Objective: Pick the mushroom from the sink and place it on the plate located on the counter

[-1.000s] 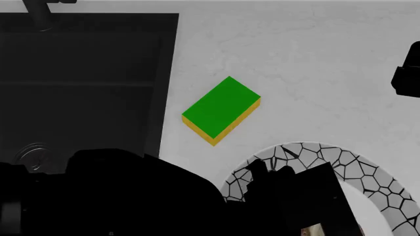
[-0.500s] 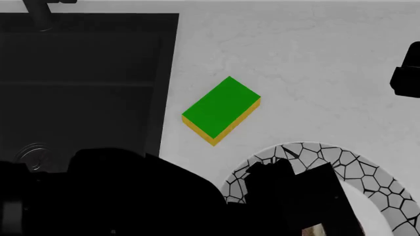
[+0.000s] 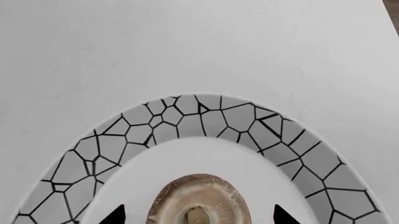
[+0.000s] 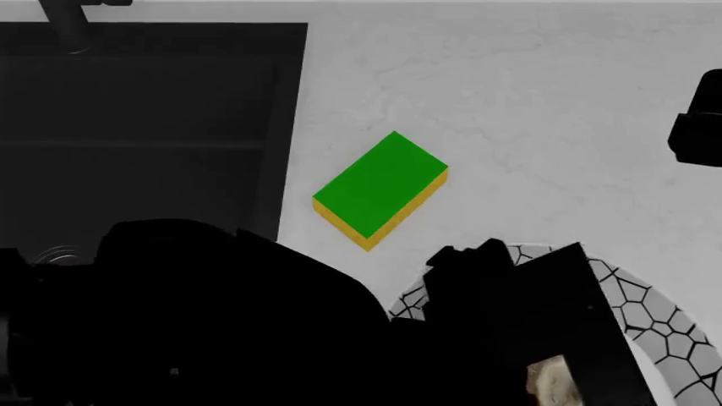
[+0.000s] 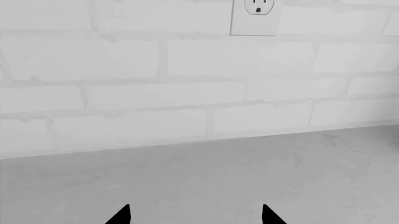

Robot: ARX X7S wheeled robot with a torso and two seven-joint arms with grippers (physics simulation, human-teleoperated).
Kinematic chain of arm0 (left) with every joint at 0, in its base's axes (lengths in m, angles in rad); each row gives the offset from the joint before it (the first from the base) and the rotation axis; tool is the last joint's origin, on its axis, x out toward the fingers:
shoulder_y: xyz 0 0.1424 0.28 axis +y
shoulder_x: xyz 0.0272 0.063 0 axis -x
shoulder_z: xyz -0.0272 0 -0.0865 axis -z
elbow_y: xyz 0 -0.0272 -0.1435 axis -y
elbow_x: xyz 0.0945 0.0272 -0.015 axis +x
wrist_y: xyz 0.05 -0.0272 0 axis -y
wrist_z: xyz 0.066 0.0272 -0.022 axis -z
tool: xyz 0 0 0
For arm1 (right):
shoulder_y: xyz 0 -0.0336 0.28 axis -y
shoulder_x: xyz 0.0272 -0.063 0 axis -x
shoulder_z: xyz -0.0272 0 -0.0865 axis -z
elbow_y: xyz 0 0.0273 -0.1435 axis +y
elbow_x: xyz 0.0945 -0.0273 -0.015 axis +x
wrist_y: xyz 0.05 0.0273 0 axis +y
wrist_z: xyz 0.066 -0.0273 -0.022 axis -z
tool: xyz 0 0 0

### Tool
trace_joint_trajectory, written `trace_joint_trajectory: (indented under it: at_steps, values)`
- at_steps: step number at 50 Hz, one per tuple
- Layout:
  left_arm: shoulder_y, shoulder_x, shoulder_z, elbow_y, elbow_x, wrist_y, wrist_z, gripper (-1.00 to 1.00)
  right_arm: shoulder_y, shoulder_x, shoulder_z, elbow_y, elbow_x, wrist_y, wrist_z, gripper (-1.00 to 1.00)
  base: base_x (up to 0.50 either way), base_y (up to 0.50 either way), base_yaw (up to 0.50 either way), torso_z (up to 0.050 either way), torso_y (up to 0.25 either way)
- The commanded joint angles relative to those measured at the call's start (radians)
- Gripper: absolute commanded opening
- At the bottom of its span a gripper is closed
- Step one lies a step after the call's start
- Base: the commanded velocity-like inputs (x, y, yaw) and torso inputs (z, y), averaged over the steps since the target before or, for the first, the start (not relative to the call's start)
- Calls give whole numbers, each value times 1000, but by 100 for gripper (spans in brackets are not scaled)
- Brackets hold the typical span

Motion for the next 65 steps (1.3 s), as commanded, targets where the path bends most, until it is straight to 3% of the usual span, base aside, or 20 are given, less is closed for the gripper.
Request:
trace_joint_trajectory:
  at_steps: [1,17,65]
  values:
    - [-30,-5,-19,9,-20,3,-3,100,-1,0,0,0,2,-2,1,100,0,0,0,0,0]
    - [-83,-50,-83,10,-65,14,16,100,17,-6,-14,5,3,1,3,100,0,0,0,0,0]
    - [-155,-297,-178,-82,-61,49,114,100,35,6,-16,-20,19,29,20,100,0,0,0,0,0]
